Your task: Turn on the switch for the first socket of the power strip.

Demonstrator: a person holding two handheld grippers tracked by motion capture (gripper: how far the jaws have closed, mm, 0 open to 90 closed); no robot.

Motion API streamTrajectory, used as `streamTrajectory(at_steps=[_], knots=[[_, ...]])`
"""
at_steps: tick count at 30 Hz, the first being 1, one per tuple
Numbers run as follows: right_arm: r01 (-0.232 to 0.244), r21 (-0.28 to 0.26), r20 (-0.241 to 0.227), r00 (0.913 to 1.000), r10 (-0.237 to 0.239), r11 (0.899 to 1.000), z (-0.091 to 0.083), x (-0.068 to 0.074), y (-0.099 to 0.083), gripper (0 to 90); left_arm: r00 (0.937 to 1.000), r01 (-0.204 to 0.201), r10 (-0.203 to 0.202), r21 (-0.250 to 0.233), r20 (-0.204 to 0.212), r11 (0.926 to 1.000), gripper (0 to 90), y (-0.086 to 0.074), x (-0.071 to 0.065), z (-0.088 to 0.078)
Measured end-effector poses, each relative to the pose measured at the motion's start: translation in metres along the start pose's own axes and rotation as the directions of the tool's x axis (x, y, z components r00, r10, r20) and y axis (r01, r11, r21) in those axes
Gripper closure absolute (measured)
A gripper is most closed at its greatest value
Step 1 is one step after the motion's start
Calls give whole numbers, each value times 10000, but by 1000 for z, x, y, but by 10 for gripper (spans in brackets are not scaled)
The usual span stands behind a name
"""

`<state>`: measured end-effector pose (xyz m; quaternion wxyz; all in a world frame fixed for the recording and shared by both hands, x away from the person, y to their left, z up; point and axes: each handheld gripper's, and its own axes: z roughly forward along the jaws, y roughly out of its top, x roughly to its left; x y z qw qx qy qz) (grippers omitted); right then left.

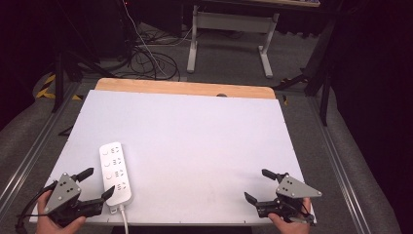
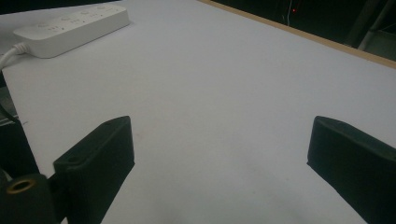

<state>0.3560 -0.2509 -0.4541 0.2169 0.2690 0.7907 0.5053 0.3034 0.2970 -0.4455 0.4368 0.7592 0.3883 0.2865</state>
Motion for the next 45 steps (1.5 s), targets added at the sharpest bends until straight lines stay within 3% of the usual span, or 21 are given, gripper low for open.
streamTrajectory(at_steps=[10,17,26,31,40,45], knots=[[18,28,-15,10000,-18,10000,0,0,0,83,9998,136,-135,-83,121,9999,166,1,0,-1],[-48,12,25,10000,48,10000,0,-1,0,83,9995,-295,295,3,-84,9996,176,2,-2,-1],[-101,150,10,9999,101,9998,2,-1,-1,86,9995,-185,188,136,-257,9997,204,7,-4,-5],[-167,143,23,9999,167,9998,2,-1,-1,86,9999,109,-109,167,-35,9998,224,13,-2,-7],[-197,159,-3,9998,197,9997,3,-1,-1,87,9997,219,-216,183,-117,9996,237,19,4,-10],[-211,168,-18,9998,212,9996,3,-1,-1,87,10000,78,-77,354,-23,9993,255,23,5,-9]])
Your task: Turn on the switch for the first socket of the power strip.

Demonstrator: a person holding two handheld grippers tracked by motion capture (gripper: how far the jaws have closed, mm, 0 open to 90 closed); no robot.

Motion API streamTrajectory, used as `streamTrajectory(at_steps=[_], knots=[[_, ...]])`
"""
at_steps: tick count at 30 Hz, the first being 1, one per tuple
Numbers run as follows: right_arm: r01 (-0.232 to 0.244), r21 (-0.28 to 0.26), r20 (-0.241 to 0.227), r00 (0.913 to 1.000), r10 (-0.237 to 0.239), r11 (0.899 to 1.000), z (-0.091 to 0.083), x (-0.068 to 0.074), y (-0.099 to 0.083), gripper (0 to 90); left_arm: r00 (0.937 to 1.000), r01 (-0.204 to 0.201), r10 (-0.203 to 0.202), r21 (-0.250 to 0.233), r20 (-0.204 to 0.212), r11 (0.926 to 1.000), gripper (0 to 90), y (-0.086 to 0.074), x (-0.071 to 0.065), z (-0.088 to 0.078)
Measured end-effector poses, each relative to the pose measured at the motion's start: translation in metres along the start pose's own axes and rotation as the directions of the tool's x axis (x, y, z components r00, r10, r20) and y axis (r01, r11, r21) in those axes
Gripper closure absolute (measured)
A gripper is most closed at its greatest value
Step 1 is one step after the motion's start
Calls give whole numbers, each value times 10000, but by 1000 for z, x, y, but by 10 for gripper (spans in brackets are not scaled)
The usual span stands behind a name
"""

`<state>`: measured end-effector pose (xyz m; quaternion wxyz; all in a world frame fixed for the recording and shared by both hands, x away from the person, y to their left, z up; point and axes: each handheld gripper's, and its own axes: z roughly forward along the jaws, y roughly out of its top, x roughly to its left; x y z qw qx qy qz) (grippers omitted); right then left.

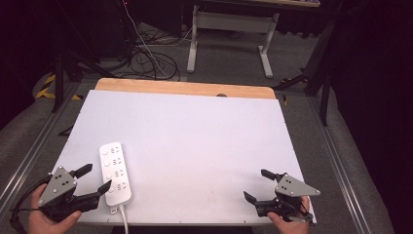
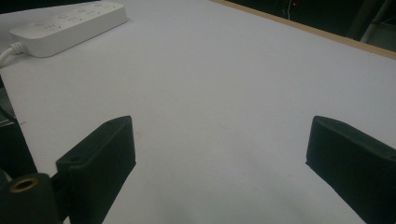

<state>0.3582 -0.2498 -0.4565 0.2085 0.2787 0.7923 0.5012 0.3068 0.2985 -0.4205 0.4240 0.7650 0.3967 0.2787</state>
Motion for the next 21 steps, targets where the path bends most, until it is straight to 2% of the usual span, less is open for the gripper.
streamTrajectory(at_steps=[5,6,8,9,13,15,18,19,21], knots=[[12,31,-8,10000,-12,10000,0,0,0,87,9999,-118,118,-8,-15,9999,286,2,-1,-1],[-11,4,-26,10000,11,10000,0,0,0,88,9999,-114,113,86,73,9999,323,3,-1,-1],[-5,5,-11,10000,5,10000,0,0,0,89,9979,-18,2,240,653,9997,358,5,4,0],[-9,8,-17,10000,9,10000,0,0,0,89,9970,-34,14,263,775,9996,391,6,5,0],[-6,-4,-34,10000,6,10000,0,0,0,91,9957,-177,144,351,912,9992,470,9,6,0],[3,19,-3,10000,-3,10000,-1,0,0,92,9945,-224,166,551,1034,9982,493,12,7,1],[3,6,-1,10000,-3,10000,-1,0,0,93,9916,-345,256,685,1266,9971,601,14,9,2],[7,3,1,10000,-7,10000,-1,0,0,93,9904,-475,350,914,1336,9947,625,17,10,4],[1,-11,-25,10000,-1,10000,-1,0,0,93,9834,-496,278,1179,1795,9918,697,19,12,6]])
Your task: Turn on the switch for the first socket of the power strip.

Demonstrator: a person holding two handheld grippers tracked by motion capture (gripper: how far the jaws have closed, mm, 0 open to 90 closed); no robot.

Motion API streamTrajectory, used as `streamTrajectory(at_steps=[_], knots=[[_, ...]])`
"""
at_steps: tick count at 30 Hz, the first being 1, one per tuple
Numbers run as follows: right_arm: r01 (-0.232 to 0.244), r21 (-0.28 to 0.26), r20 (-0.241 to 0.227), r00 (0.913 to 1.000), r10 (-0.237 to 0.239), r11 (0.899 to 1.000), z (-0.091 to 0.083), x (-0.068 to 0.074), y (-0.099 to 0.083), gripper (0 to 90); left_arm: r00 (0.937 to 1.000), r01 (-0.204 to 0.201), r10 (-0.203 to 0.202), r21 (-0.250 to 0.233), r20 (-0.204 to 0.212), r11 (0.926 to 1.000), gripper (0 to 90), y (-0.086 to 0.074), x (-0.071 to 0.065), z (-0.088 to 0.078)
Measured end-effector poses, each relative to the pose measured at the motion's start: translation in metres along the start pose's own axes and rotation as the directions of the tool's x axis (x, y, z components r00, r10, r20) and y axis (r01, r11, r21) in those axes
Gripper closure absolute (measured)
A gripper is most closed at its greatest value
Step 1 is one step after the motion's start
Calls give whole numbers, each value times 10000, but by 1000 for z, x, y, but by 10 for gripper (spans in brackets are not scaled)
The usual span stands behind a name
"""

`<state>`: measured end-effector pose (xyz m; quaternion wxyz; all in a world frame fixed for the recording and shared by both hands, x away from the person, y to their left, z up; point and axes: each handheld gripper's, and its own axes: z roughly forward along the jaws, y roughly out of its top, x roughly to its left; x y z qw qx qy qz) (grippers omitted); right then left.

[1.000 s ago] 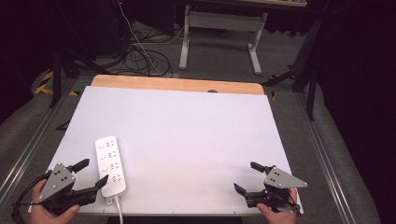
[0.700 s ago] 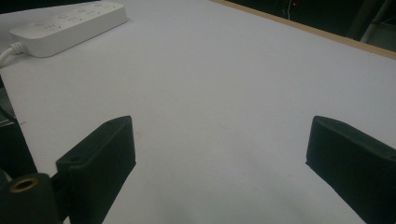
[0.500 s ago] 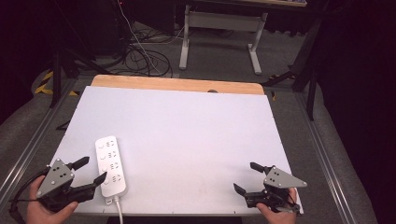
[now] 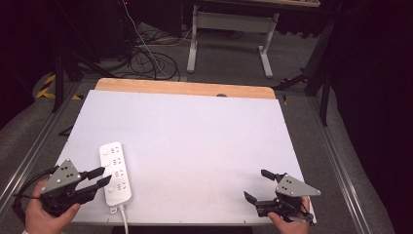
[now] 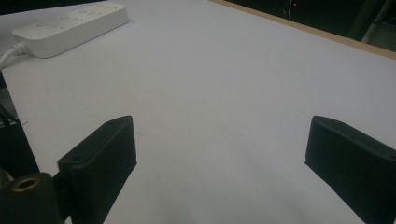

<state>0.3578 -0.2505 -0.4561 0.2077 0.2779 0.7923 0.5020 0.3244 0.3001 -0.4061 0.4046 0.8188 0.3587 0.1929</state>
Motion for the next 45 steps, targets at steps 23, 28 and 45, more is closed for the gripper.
streamTrajectory(at_steps=[23,28,45], knots=[[14,10,4,10000,-14,10000,0,0,0,93,9992,-13,-93,2730,376,9620,900,9,8,27],[7,-4,-17,10000,-7,10000,0,0,0,93,9977,23,-246,3347,624,9423,900,8,8,34],[11,4,-43,10000,-11,10000,0,0,0,97,9972,174,-494,4655,566,8849,900,6,13,49]])
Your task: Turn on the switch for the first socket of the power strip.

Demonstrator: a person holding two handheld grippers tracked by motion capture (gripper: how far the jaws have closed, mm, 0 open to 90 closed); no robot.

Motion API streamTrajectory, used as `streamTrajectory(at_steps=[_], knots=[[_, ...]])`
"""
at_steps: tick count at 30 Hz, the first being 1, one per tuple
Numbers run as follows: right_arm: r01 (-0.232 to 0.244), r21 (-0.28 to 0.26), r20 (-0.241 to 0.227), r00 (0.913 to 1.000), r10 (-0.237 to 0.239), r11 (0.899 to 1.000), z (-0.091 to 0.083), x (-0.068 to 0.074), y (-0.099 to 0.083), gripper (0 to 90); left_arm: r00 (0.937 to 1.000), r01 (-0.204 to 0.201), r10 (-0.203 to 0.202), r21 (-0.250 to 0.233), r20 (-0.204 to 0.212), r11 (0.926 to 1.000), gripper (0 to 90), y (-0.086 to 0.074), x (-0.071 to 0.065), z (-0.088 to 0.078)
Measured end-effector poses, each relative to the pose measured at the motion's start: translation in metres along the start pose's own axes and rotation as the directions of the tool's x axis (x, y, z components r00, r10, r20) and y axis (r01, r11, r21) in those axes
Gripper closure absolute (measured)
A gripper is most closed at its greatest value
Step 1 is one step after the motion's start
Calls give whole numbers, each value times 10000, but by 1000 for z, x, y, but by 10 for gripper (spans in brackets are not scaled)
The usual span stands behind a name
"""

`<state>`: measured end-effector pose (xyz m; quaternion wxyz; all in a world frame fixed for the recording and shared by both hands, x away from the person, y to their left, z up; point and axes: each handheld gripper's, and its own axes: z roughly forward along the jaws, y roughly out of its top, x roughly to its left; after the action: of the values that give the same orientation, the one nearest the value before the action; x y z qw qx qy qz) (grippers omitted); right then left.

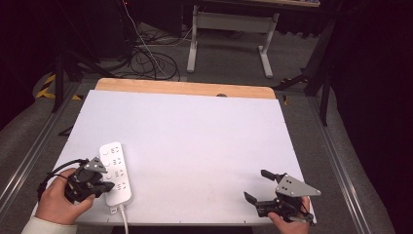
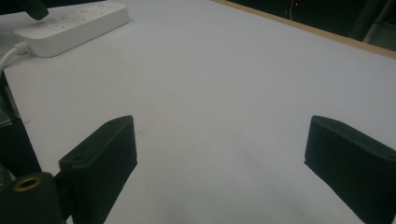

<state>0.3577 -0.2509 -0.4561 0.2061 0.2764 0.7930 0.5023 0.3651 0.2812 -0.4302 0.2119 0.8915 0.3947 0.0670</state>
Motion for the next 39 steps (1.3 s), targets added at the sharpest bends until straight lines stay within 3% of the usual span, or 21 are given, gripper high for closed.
streamTrajectory(at_steps=[7,24,32,39], knots=[[-1,7,-13,10000,1,10000,0,0,0,97,10000,58,-59,73,53,10000,900,1,0,4],[7,26,-28,10000,-7,10000,0,-1,-1,98,9988,330,-331,-7,-359,9995,900,-1,1,5],[54,66,-18,10000,-54,10000,0,0,-1,101,9980,620,-621,-50,-132,9981,900,-2,2,6],[60,62,-29,10000,-60,10000,0,0,-1,101,9975,642,-642,-25,-305,9979,900,-2,0,7]])
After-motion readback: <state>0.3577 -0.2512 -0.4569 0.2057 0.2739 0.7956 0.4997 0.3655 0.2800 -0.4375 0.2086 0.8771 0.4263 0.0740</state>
